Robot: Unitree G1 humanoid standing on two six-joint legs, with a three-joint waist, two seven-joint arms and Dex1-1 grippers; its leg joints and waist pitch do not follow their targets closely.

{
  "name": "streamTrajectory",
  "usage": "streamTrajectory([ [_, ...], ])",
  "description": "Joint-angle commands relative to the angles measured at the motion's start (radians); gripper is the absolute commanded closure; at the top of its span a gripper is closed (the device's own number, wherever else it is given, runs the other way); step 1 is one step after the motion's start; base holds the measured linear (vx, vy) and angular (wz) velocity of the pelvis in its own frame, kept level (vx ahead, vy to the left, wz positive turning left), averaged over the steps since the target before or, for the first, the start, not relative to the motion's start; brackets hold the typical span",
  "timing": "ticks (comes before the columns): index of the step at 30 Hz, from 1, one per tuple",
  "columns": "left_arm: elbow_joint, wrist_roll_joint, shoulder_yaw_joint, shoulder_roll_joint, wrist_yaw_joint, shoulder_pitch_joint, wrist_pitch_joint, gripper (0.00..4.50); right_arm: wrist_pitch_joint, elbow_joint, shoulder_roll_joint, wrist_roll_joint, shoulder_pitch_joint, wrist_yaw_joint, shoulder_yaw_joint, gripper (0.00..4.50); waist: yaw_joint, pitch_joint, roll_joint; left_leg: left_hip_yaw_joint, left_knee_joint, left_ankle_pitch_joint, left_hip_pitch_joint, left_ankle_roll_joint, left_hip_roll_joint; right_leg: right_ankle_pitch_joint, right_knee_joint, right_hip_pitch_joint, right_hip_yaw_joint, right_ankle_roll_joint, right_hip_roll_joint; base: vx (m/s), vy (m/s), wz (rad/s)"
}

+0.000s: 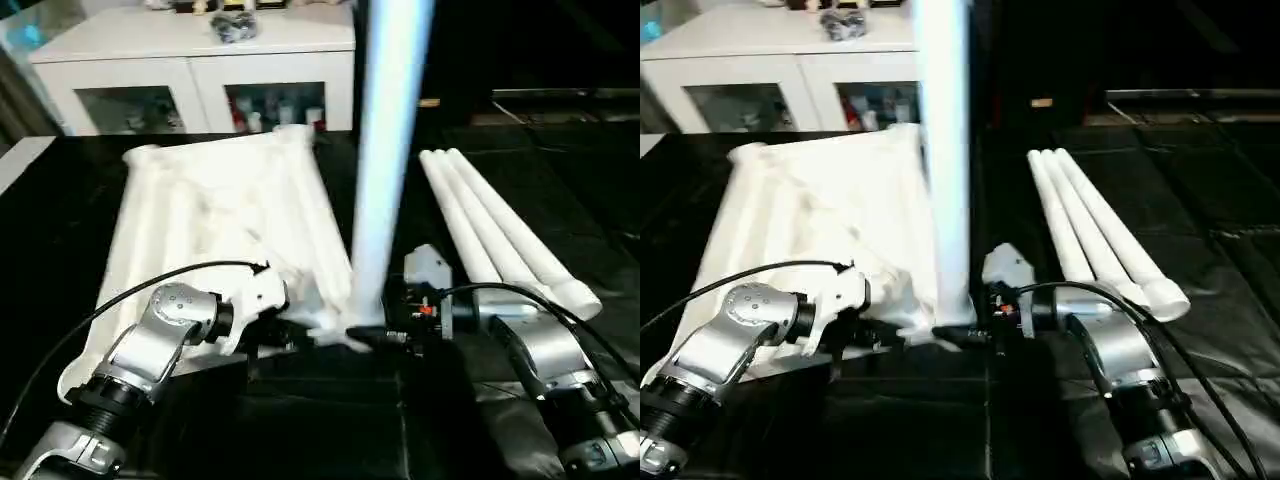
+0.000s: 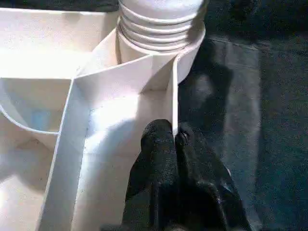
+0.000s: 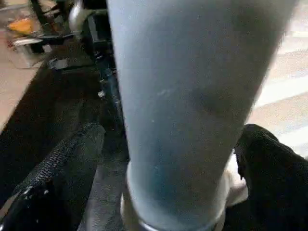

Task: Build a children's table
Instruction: Rotate leg to tighten

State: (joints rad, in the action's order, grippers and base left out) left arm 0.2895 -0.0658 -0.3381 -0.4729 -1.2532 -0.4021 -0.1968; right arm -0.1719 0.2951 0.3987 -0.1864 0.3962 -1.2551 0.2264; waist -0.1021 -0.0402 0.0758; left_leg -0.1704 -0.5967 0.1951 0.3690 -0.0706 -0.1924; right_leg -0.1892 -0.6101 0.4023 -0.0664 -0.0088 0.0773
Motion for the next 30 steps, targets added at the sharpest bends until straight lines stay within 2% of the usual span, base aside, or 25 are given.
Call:
streamTrajectory([
  [1,-0.024,-0.006,-0.035,-0.005,-0.053,-0.002,0.013,4.50,-0.001,0.006,0.006,0.003,0.013,-0.030,0.018,0.42,0.005,0.060,-0.015,0.005,0.068,0.155,-0.005,0.074,-0.036,-0.172,0.067,-0.050,0.044,-0.227,0.061,0.000,0.000,0.00],
  [16,-0.007,0.004,-0.046,-0.020,-0.077,-0.007,0.031,4.50,-0.002,0.021,0.026,-0.001,0.010,-0.066,0.041,1.71,0.004,0.061,-0.013,0.006,0.066,0.151,-0.004,0.071,-0.034,-0.183,0.068,-0.051,0.042,-0.222,0.060,0.000,0.000,0.00],
  [22,0.004,0.005,-0.044,-0.017,-0.072,-0.010,0.033,4.50,-0.003,0.017,0.026,-0.002,0.002,-0.070,0.047,1.85,0.004,0.062,-0.015,0.006,0.065,0.146,-0.004,0.074,-0.034,-0.170,0.067,-0.052,0.042,-0.228,0.059,0.000,0.000,0.00],
  [30,0.009,0.004,-0.036,-0.014,-0.060,-0.007,0.027,4.50,-0.007,0.010,0.021,-0.004,-0.012,-0.064,0.049,1.86,0.003,0.062,-0.013,0.006,0.064,0.142,-0.004,0.075,-0.034,-0.167,0.066,-0.052,0.042,-0.228,0.059,0.000,0.000,0.00],
])
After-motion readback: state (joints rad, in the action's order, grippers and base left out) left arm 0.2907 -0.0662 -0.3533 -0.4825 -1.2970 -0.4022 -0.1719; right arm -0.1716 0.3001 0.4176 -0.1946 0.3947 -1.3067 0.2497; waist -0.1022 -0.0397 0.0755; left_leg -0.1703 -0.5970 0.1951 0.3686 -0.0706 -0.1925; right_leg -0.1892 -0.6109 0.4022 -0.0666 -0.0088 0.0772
